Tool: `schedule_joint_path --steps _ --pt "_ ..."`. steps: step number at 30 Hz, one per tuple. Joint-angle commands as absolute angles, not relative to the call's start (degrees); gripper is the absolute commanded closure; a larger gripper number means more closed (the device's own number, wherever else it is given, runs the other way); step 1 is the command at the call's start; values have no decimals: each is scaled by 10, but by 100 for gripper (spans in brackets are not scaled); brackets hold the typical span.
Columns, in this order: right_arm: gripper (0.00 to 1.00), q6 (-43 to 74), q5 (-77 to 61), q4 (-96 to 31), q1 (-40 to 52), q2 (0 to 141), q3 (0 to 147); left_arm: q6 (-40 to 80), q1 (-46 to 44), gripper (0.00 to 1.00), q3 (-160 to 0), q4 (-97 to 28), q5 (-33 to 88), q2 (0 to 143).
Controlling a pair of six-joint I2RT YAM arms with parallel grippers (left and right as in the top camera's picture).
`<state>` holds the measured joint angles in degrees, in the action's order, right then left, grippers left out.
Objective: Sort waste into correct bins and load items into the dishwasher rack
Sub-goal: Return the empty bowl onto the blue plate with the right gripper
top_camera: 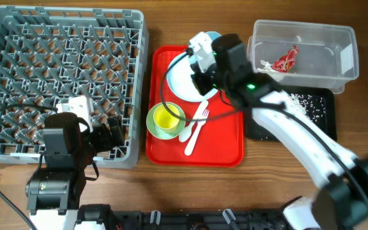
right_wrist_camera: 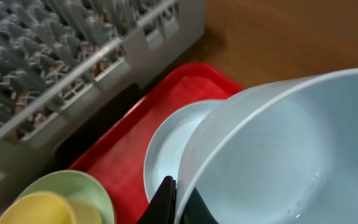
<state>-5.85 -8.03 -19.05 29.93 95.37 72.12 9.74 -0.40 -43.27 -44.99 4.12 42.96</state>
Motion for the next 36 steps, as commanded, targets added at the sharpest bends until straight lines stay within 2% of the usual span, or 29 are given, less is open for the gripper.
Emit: schedule_joint_path --steps 1,8,10,13,15,23,28,36 --pt "96 -8 -111 -173 302 1027 731 103 -1 0 -444 -449 34 429" --pt "95 17 -137 -165 306 1097 731 103 -1 0 -444 -448 34 429" --pt "84 17 -136 -165 306 1102 731 103 -1 0 -444 -448 34 429" --pt "78 17 -142 -165 306 1102 731 103 -1 0 -444 -448 34 429" --pt "69 17 -149 -167 306 1101 731 103 -1 0 -444 -449 34 429" --pt "67 22 -166 -275 305 1036 771 103 -1 0 -444 -448 34 429" --pt "64 73 -190 -341 308 962 785 103 -1 0 -444 -448 34 429" --pt "63 142 -211 -387 337 962 771 103 -1 0 -444 -449 34 429"
